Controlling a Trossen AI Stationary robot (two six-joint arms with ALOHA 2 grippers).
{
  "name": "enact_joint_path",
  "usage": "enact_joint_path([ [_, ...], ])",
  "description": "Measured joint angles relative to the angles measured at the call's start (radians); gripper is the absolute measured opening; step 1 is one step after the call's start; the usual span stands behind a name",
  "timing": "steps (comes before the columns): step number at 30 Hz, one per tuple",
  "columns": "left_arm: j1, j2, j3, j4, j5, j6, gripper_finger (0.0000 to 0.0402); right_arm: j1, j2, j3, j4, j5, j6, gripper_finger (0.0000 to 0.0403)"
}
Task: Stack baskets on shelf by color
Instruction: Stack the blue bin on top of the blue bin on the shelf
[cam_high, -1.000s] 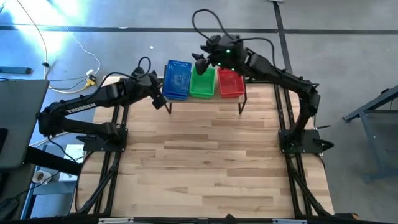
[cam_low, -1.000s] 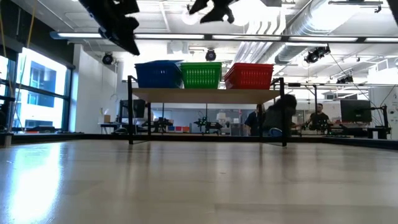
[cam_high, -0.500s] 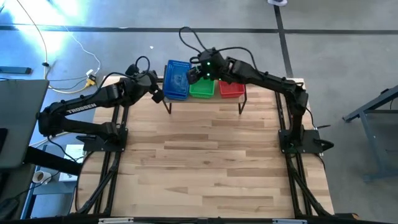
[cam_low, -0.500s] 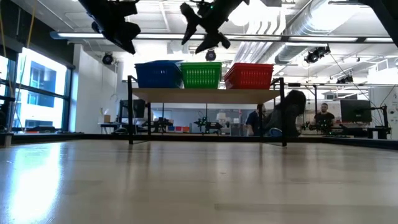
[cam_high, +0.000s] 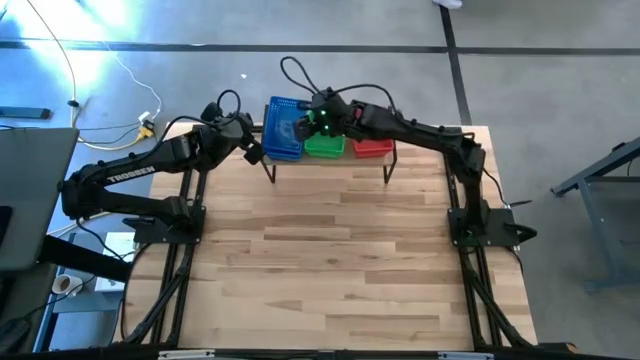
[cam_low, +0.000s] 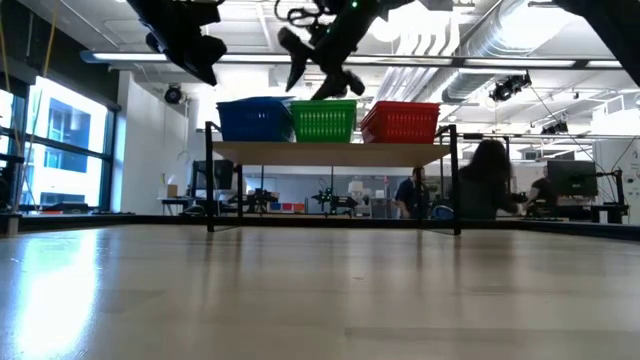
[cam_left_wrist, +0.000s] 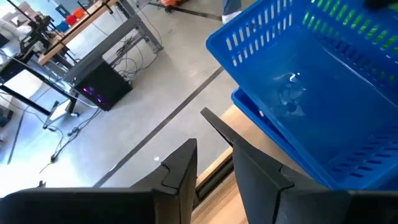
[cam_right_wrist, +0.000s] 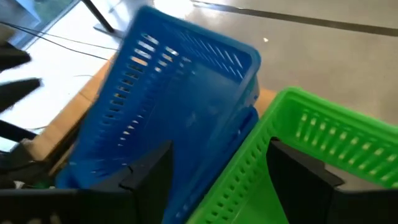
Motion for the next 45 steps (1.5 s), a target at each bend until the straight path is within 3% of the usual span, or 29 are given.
enact_joint_path([
  [6, 0.000, 0.000, 0.000, 0.000, 0.005, 0.026, 0.0094, 0.000, 0.032, -0.001, 0.003, 0.007, 0.002, 0.0219],
  [18, 0.000, 0.000, 0.000, 0.000, 0.006, 0.027, 0.0094, -0.003, 0.036, -0.001, 0.042, 0.094, -0.026, 0.0087],
  [26, 0.000, 0.000, 0.000, -0.001, 0.007, 0.058, 0.0094, -0.003, 0.039, -0.001, 0.067, 0.113, -0.024, 0.0028],
  [45, 0.000, 0.001, 0.000, -0.001, 0.014, 0.061, 0.0094, -0.003, 0.066, -0.001, 0.106, 0.135, -0.003, 0.0004],
])
